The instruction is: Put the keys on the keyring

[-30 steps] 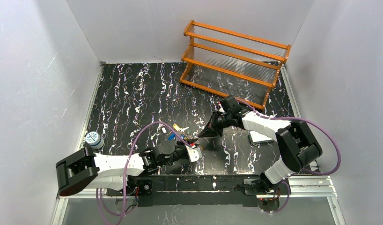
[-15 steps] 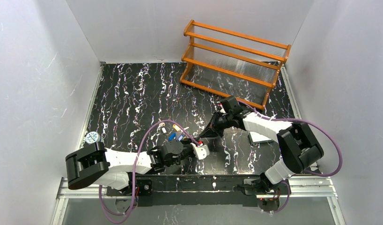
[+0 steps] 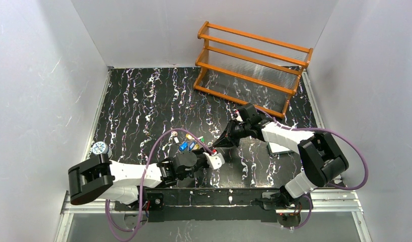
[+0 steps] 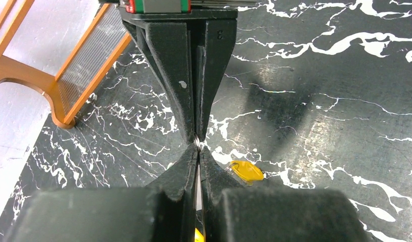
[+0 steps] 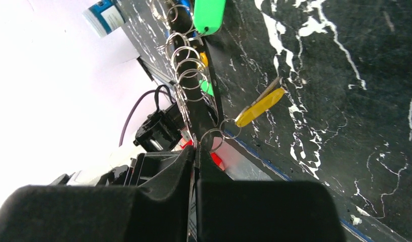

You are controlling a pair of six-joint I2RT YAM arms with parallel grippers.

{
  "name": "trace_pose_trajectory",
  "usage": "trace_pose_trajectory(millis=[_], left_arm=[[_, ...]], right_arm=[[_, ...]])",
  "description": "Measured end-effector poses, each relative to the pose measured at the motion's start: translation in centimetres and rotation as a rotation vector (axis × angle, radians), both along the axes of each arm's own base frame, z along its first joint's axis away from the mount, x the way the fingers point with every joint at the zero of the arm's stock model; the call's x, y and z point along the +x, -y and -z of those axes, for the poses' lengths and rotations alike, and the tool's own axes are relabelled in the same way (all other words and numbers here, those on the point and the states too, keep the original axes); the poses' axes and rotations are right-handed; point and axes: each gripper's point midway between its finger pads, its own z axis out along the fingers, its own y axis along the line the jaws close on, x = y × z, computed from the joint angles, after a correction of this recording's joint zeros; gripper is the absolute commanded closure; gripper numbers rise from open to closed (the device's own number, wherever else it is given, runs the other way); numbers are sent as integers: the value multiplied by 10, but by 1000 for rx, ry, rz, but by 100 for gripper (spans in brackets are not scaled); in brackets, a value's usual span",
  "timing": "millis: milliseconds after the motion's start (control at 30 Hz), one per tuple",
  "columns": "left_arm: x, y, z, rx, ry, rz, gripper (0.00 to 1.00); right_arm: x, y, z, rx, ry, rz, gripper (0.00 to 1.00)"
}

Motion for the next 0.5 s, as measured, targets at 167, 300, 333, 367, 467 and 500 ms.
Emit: trace_pose_trajectory(millis=[167,300,333,367,467,500], left_arm=[[1,-7,-12,-39,-9,-33,100],[0,-15,-30,-110,-25,-71,100],[0,-17,-34,-130,-32,-79,100],[-1,-19,-40,-154,-40,-87,100],[-4,-25,-51,-211,-70,-102,100],[-6,-27,-52,-221,-81,-105,100]], right_arm=[[-1,-3,-8,43,65,-50,43],[-2,-2,-20,71,181,-117,19],[-2,-1,-25,82,228,-135,17],[-1,0,-33,95,283,-152,17],[2,3,-57,128,464,-194,17],[5,4,-66,135,539,-209,17]])
